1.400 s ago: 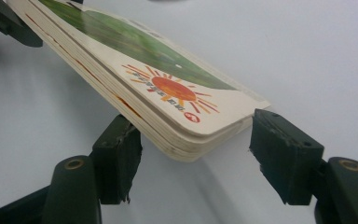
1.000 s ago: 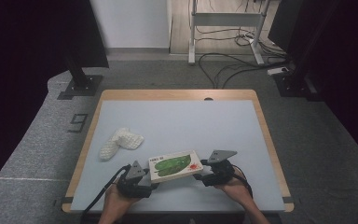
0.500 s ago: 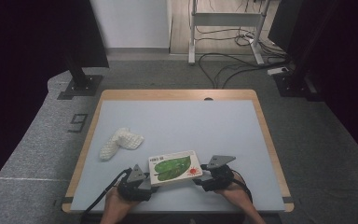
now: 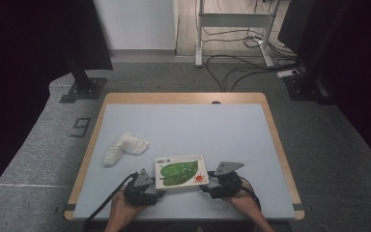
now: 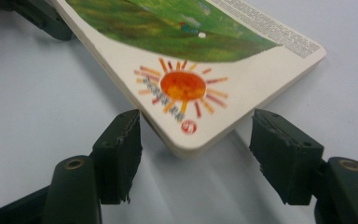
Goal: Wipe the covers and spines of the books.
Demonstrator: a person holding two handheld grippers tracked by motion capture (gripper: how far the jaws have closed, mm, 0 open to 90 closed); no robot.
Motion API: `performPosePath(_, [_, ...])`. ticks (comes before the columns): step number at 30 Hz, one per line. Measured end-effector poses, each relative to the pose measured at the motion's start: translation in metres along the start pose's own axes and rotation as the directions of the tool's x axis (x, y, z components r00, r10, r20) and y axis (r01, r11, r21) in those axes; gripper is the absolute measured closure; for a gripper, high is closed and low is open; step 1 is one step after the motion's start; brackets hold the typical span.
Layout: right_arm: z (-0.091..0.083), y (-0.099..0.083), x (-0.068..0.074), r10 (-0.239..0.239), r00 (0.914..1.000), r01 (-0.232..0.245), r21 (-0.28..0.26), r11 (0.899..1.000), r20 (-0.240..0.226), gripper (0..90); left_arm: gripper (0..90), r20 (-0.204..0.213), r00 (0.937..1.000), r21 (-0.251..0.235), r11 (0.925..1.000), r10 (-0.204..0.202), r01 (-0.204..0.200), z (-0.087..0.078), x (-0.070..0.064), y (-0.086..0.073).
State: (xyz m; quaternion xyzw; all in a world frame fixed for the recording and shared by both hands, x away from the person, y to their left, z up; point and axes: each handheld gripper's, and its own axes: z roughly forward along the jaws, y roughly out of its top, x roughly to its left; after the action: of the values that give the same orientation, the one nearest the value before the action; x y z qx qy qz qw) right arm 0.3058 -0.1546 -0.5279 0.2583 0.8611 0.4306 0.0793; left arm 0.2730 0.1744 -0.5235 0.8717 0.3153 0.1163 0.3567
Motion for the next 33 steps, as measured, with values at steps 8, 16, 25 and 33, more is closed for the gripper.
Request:
performPosePath(8, [0.001,-0.001,0.002,-0.019,0.9997,0.018,0.023,1.0,0.012,34.6,41.2,0.05,0.9987,-0.004,1.0,0.006,-0.006,-0.007,-0.001,-0.002])
performPosePath(16, [0.004,0.0,0.005,-0.056,0.9966,0.053,0.047,0.997,0.06,40.1,46.7,0.021,0.9995,-0.016,0.9996,0.025,-0.025,-0.005,-0.002,-0.001])
performPosePath(25, [0.006,0.001,-0.009,-0.025,0.9969,0.023,0.031,0.999,0.075,42.9,47.4,0.018,0.9997,-0.034,0.9993,0.019,-0.019,0.003,0.006,0.009])
performPosePath(33, [0.007,0.002,-0.014,-0.01,0.9966,0.008,0.023,1.0,0.082,42.6,42.7,0.014,0.9999,-0.031,0.9995,0.005,-0.004,0.006,0.009,0.011])
